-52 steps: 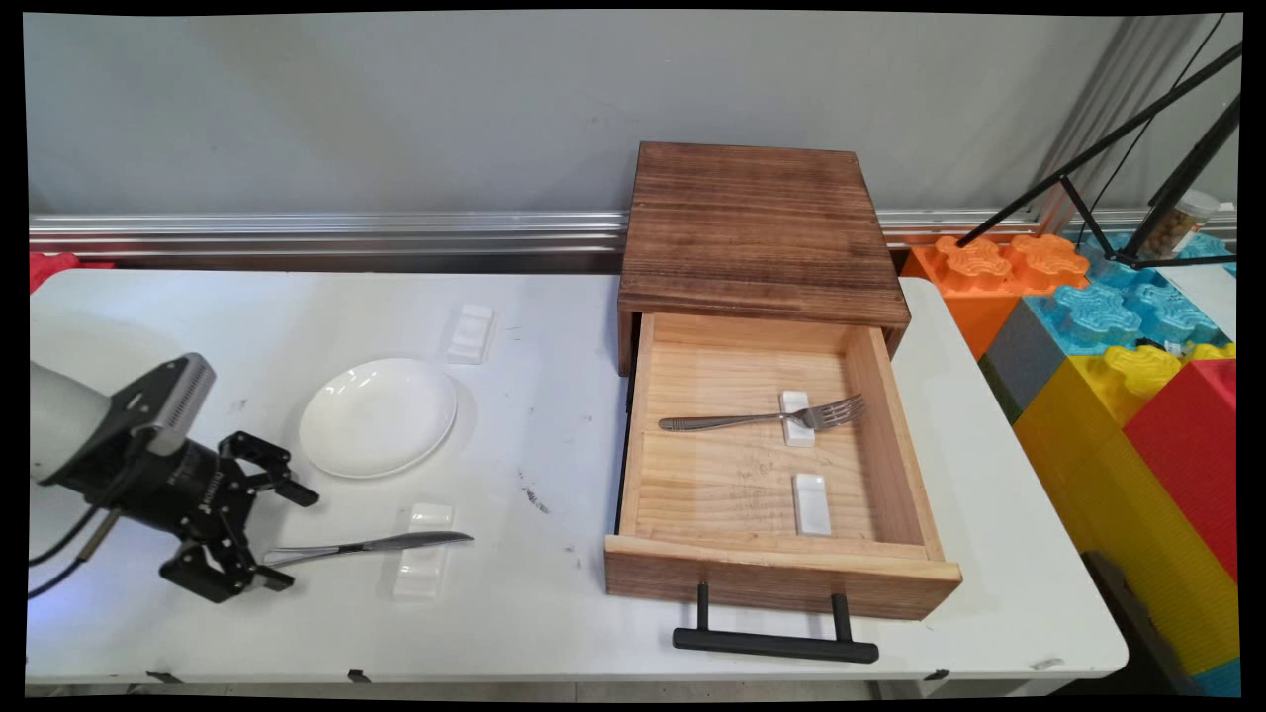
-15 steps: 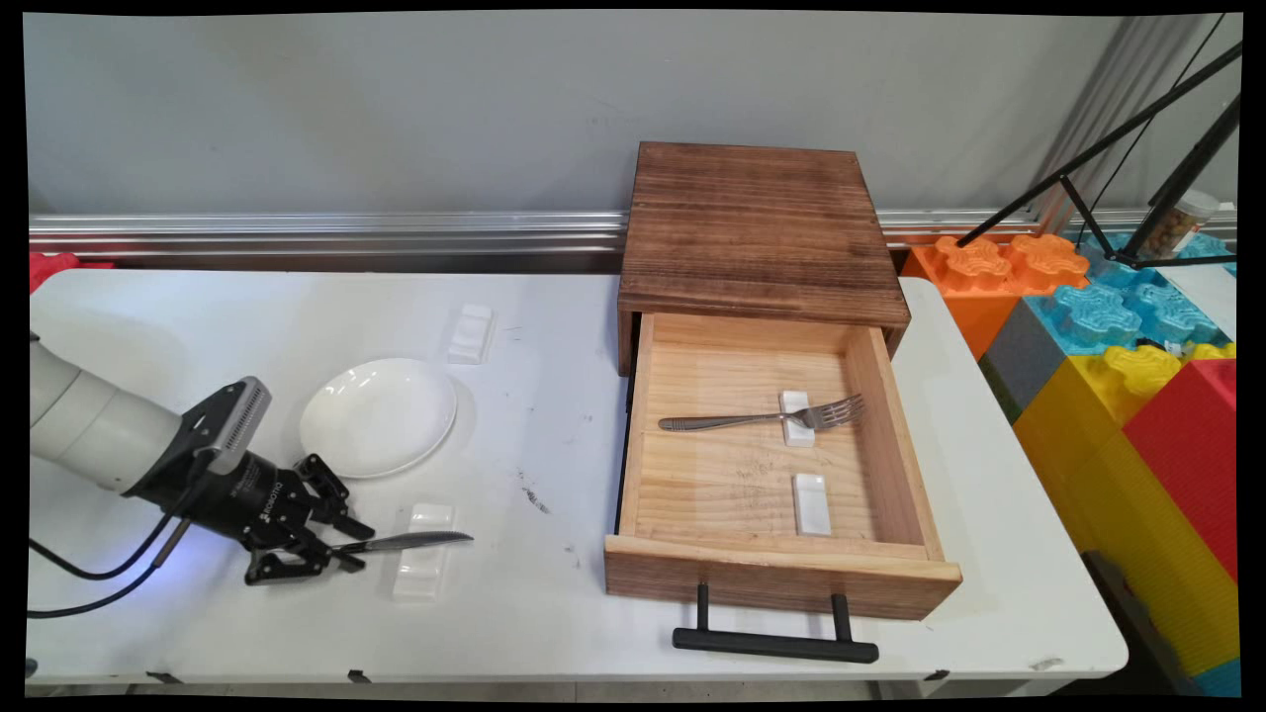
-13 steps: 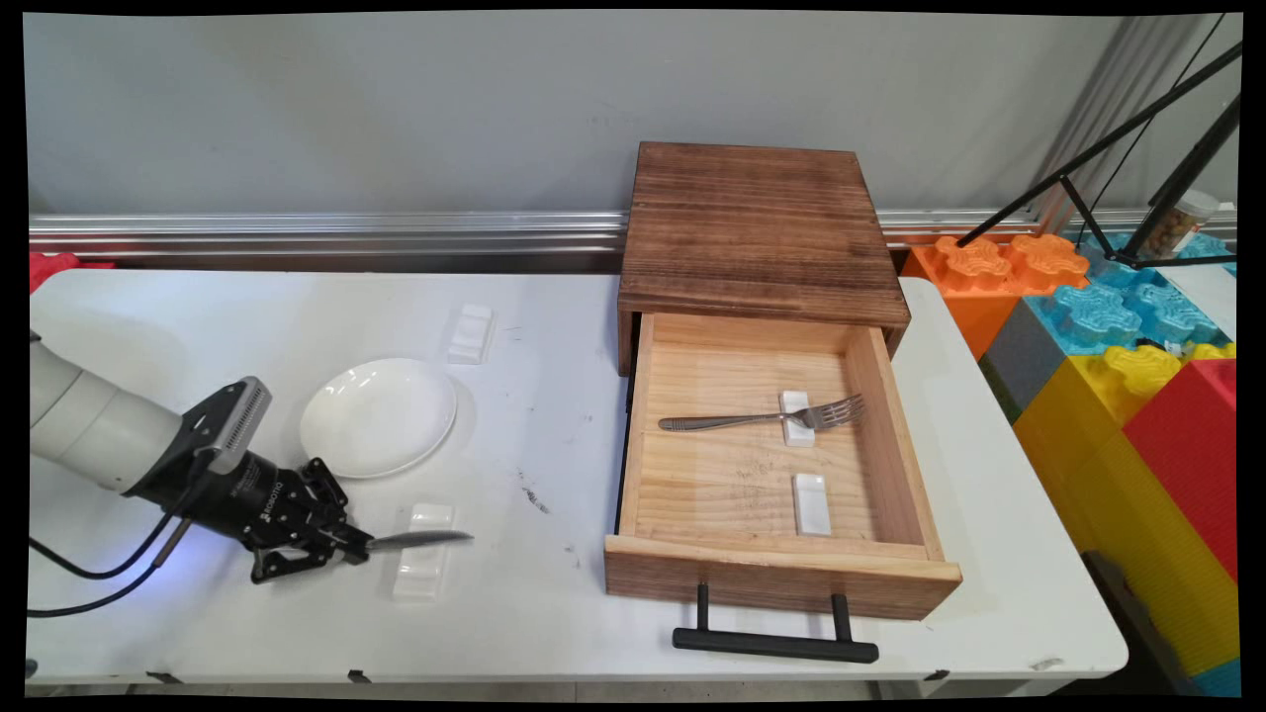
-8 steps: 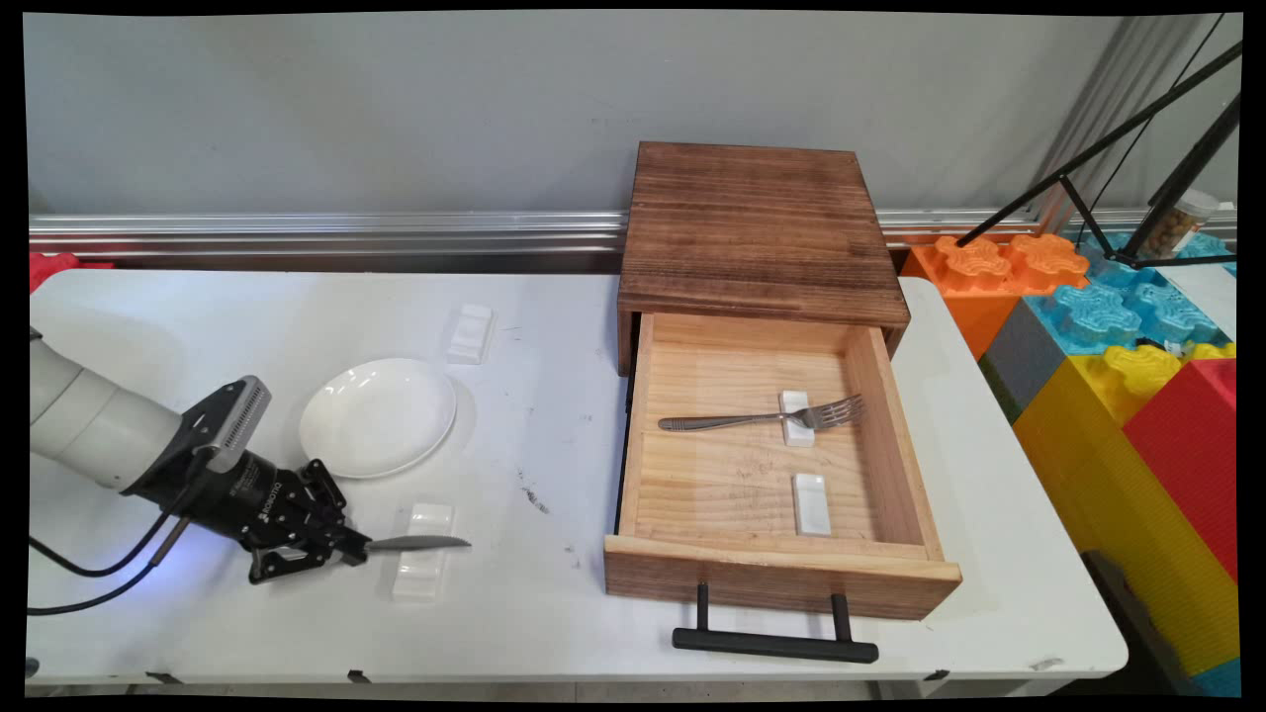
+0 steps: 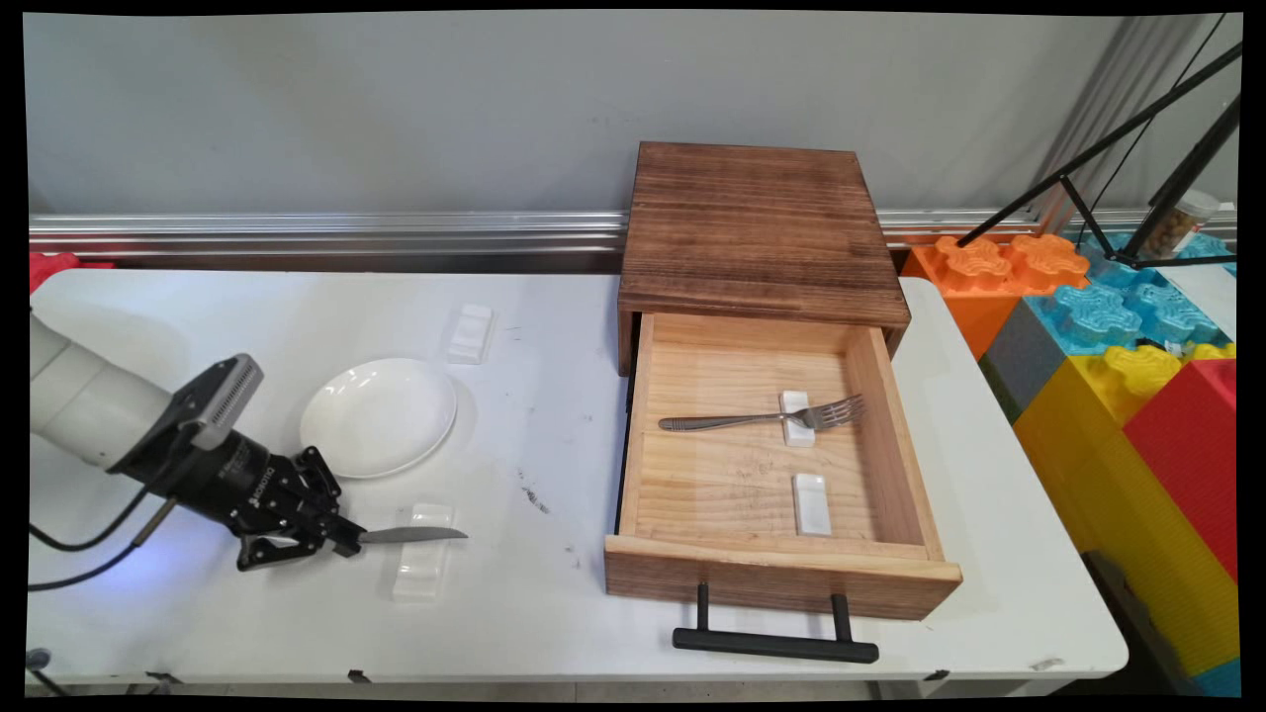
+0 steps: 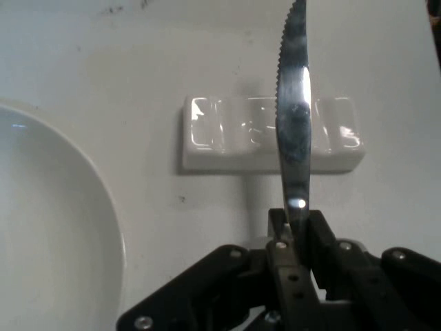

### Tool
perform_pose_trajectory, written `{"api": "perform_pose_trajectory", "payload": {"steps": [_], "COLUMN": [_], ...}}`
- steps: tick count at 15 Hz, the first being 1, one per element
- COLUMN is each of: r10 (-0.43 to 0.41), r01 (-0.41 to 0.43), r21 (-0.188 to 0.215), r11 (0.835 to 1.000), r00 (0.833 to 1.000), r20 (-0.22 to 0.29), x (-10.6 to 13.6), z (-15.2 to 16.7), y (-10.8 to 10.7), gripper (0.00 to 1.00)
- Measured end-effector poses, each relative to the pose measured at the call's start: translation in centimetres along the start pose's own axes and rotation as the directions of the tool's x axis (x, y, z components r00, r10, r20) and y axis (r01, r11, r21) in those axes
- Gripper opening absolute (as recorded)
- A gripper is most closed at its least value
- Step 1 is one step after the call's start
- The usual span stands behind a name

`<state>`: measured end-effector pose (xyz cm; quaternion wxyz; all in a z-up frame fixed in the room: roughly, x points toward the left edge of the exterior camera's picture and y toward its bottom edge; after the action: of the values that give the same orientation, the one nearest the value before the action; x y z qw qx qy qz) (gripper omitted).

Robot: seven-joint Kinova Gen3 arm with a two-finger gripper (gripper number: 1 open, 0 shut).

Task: Place the picked object into the drawer

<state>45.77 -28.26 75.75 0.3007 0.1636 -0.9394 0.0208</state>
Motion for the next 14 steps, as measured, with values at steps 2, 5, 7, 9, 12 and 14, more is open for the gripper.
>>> {"api": "perform_pose_trajectory", "payload": {"steps": [2, 5, 7, 9, 12, 14], "r10": [-0.007, -0.027, -0.045, -0.051, -0.053, -0.048], "r01": [0.007, 0.027, 0.044, 0.051, 0.053, 0.049], "r21": [-0.002, 0.008, 0.024, 0.034, 0.059, 0.085], "r11": [1.0, 1.0, 0.999, 0.998, 0.997, 0.995], "r00": [1.0, 1.0, 0.999, 0.999, 0.999, 0.999], "r20": [0.001, 0.007, 0.006, -0.001, -0.012, -0.017], "x": [0.8, 2.3, 3.5, 4.9, 7.0, 8.6], "z": [-1.1, -3.1, -4.4, -5.5, -7.2, -8.4], "y": [-0.3, -0.6, -0.7, -0.8, -0.5, 0.1], "gripper": [0.0, 0.0, 0.0, 0.0, 0.0, 0.0]}}
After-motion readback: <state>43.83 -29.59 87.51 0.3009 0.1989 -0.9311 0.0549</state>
